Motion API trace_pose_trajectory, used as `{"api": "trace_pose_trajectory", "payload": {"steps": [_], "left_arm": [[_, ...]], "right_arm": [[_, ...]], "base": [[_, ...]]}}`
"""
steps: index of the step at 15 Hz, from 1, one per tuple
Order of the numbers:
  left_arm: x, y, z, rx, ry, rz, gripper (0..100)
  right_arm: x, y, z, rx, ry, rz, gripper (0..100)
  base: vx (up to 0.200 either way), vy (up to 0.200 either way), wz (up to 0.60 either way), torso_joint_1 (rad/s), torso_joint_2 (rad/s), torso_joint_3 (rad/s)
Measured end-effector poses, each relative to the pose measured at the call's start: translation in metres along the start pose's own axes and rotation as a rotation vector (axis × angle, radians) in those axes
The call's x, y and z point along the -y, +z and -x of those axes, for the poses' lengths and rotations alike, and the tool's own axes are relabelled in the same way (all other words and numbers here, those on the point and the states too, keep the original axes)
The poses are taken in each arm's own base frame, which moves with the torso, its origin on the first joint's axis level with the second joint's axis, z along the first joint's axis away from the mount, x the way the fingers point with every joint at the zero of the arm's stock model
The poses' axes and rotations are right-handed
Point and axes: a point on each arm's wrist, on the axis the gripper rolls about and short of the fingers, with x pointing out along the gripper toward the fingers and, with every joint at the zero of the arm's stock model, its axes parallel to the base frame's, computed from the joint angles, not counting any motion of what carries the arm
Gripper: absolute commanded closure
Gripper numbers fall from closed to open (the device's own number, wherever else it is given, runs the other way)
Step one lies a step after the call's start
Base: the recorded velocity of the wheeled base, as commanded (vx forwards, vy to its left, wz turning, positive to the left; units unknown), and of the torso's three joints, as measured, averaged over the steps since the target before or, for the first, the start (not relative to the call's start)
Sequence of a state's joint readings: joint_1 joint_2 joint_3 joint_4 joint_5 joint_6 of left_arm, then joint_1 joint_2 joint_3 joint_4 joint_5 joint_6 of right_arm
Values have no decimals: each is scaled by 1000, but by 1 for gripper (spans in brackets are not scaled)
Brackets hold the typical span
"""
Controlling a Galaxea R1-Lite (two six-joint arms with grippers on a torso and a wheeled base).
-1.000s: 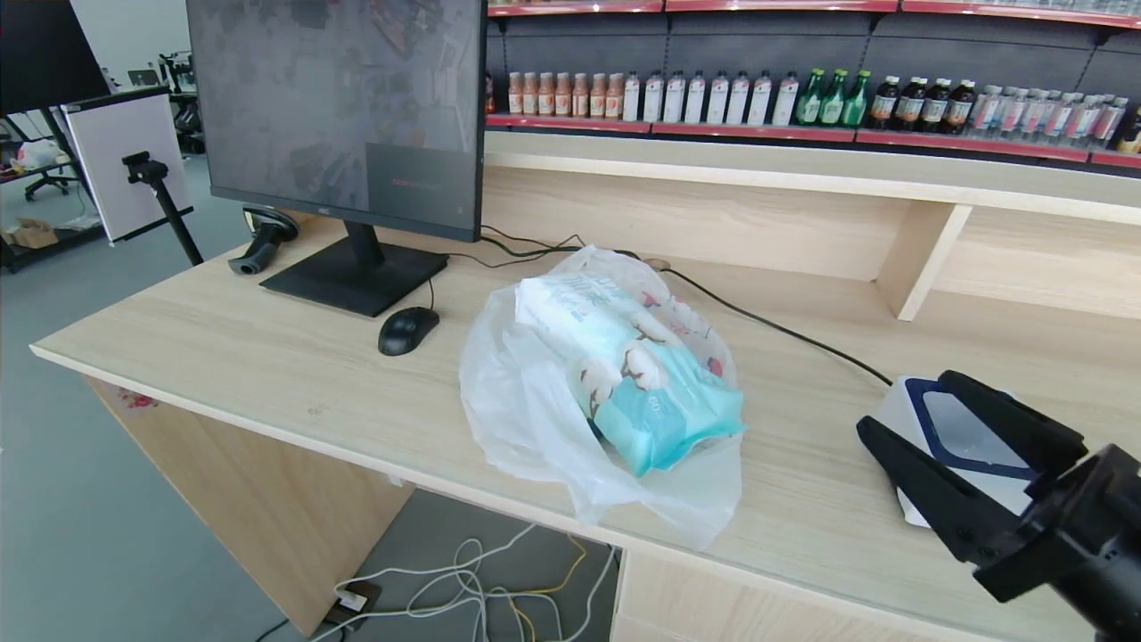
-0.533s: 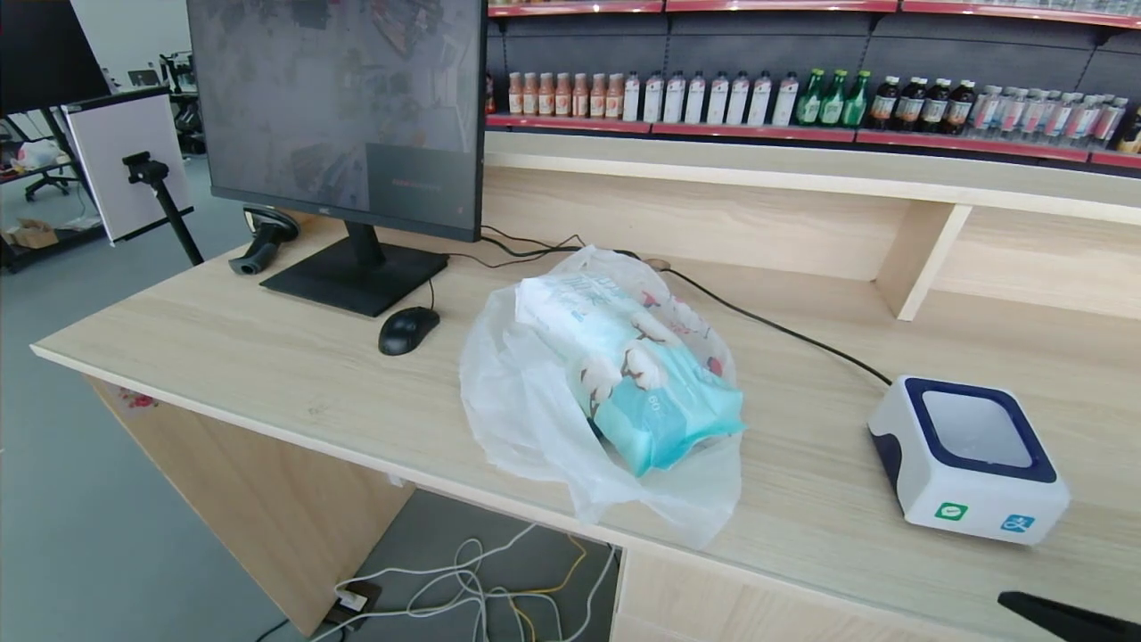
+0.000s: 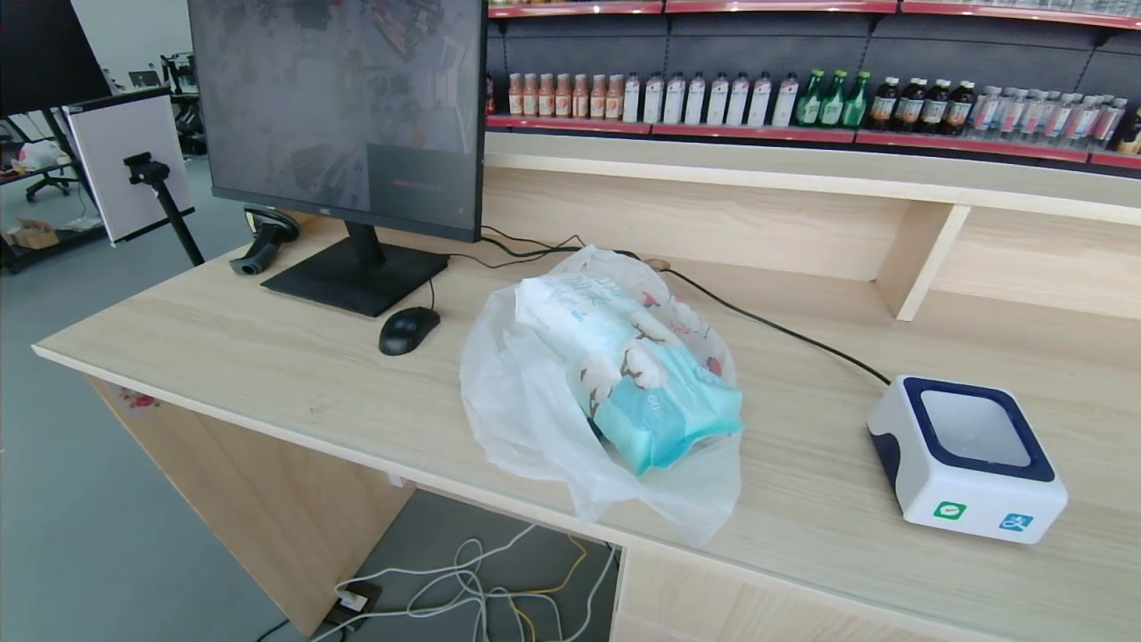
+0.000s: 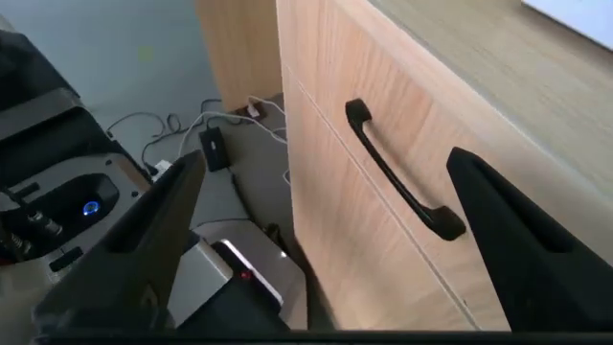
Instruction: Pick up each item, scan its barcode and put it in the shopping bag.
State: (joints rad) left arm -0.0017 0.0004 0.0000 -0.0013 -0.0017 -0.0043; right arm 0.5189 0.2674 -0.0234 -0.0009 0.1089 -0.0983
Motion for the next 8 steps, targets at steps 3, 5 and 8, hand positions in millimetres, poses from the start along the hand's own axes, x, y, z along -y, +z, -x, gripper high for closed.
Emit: {"api": "trace_pose_trajectory", "payload": {"steps": [3,5,8], "left_arm": [[0,0,0,0,0,0,0],[0,0,0,0,0,0,0],[0,0,0,0,0,0,0]], "right_arm": [[0,0,-2,-37,-271,-71,0],[-2,-2,1,-7,-376,-81,0],[-7,-7,7,114,-567,-180,0]], "base": [[0,0,0,0,0,0],[0,0,0,0,0,0],[0,0,0,0,0,0]]}}
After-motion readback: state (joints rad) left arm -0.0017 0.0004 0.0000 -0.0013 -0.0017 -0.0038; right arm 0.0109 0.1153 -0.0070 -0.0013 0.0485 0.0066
